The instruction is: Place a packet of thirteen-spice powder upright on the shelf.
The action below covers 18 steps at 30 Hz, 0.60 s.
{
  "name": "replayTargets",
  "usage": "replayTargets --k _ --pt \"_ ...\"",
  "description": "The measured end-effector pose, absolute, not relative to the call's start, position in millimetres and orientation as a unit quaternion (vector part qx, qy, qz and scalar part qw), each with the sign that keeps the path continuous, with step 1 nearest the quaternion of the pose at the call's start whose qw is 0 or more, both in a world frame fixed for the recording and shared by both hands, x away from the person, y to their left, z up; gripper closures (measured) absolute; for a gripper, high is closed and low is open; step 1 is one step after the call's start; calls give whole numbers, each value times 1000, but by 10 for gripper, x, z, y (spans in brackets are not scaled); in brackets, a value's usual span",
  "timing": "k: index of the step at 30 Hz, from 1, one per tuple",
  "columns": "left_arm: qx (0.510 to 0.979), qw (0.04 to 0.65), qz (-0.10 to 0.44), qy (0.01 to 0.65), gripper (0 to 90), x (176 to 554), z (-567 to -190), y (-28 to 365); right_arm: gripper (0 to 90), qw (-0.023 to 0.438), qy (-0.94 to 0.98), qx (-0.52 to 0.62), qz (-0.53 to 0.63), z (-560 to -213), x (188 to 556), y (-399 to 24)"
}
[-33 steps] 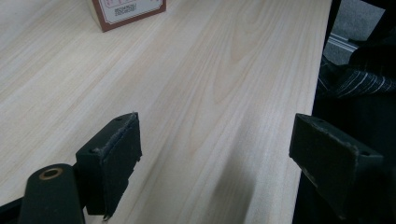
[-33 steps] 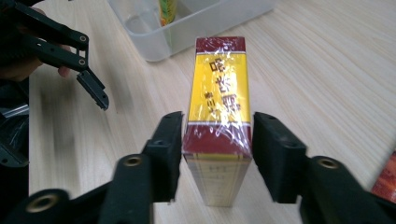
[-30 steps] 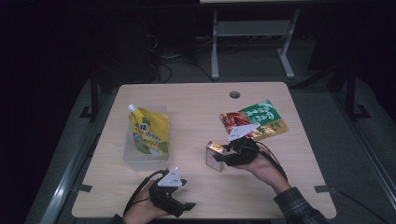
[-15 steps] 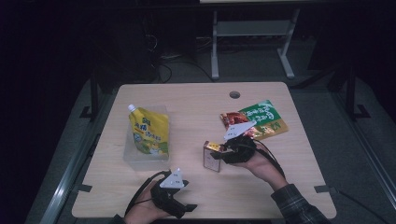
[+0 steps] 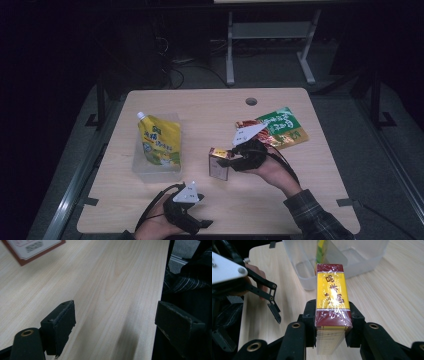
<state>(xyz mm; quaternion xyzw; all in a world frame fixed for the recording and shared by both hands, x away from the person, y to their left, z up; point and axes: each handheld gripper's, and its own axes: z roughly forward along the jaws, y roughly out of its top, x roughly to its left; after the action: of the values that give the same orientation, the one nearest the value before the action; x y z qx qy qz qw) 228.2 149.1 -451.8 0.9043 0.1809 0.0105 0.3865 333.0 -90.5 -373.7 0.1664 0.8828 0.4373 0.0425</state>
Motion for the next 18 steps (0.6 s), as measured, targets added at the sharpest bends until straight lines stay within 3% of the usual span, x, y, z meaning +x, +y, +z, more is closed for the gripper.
replayTargets --k 18 --pt "904 388 4 178 161 2270 -4513 1476 669 32 880 99 463 -3410 3459 -381"
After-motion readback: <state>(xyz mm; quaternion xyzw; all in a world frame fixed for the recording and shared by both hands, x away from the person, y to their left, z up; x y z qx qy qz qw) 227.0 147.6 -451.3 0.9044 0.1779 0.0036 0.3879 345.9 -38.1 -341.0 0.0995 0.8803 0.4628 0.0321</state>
